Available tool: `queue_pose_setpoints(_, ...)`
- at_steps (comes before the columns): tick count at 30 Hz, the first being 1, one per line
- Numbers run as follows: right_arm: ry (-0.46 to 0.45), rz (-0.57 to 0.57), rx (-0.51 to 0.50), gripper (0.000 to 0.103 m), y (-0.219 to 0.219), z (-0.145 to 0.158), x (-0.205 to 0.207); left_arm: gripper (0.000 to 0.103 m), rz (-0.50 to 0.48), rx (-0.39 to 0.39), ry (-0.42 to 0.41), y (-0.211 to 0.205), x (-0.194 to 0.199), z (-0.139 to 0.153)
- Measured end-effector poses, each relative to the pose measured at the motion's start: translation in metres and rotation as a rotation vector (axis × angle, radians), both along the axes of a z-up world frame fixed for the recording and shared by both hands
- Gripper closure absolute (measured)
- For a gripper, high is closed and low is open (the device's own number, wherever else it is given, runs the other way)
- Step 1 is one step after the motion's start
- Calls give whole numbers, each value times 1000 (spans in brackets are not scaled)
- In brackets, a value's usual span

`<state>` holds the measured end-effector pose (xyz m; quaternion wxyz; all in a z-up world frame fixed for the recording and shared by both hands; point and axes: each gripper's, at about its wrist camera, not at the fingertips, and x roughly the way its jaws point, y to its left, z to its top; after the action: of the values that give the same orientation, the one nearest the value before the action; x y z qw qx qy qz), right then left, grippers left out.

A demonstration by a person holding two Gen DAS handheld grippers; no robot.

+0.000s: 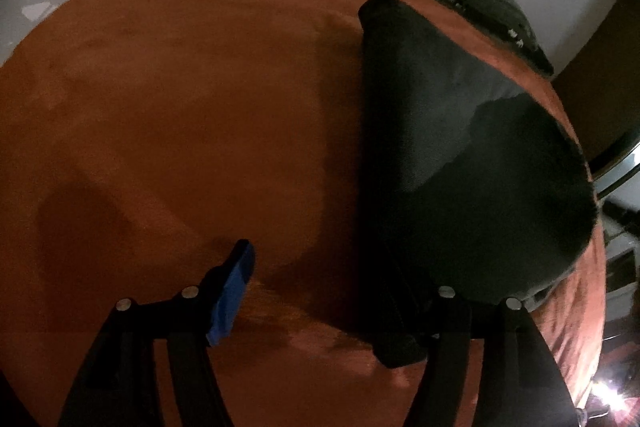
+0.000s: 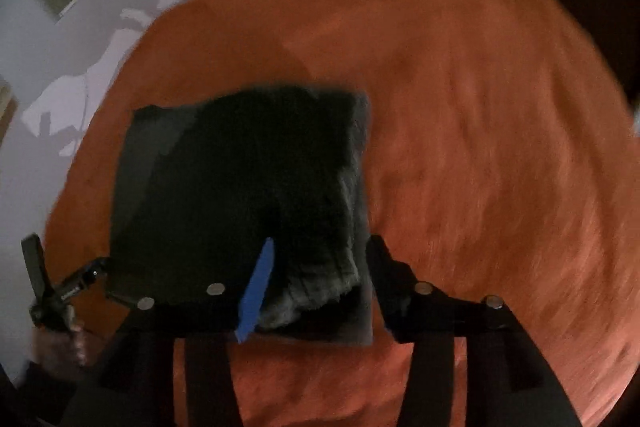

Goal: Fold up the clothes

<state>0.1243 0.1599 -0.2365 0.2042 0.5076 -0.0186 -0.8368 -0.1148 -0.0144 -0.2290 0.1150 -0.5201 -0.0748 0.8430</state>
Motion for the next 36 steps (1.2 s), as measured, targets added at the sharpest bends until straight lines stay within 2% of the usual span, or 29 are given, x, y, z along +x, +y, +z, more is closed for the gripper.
queue_pose_setpoints(2,92,21,16,54,-10,13,8,29,7,-3,1,-2,0,-2)
queue_pose_setpoints(6,92,144,-56,50,-44,-1,14,28,10,12,-4,-2,0,-5)
queue_pose_setpoints(9,34,166,70,50,-54,-44,2,28,11,15,-9,-2,3,-3)
queue_pose_setpoints(11,20,160,119,50,-57,-58,-5,29,4,28,-11,-1,9,4)
queue_pose_setpoints(13,25,151,95,50,-58,-43,-7,29,-21,33,0,-1,19,12)
queue_pose_setpoints(16,119,266,22,50,-78,-4,5,29,-77,39,33,1,41,25)
queue_pose_setpoints(17,140,344,1,50,-95,9,8,29,-93,39,47,4,48,28)
queue_pose_setpoints(21,67,569,-64,50,-167,24,4,29,-69,71,47,7,52,21)
queue_pose_setpoints(23,-14,634,-96,50,-207,17,-9,30,-31,139,21,3,47,14)
queue_pose_setpoints(24,-58,668,-113,52,-228,13,-15,38,-19,158,30,1,44,14)
queue_pose_setpoints(25,-81,676,-94,65,-244,5,-19,46,-7,176,39,0,41,14)
queue_pose_setpoints(26,-103,683,-75,71,-260,-2,-23,59,5,194,48,-2,39,14)
queue_pose_setpoints(27,-130,682,-49,79,-273,-11,-27,62,16,212,55,-3,36,14)
queue_pose_setpoints(30,-176,654,14,80,-296,-32,-32,62,31,250,26,-5,28,10)
queue_pose_setpoints(34,-176,613,65,78,-303,-41,-33,62,15,286,-32,1,19,-3)
queue_pose_setpoints(35,-174,605,77,78,-305,-44,-33,65,3,283,-30,4,19,-5)
queue_pose_setpoints(36,-166,609,95,78,-314,-44,-32,83,-17,286,-19,8,19,-7)
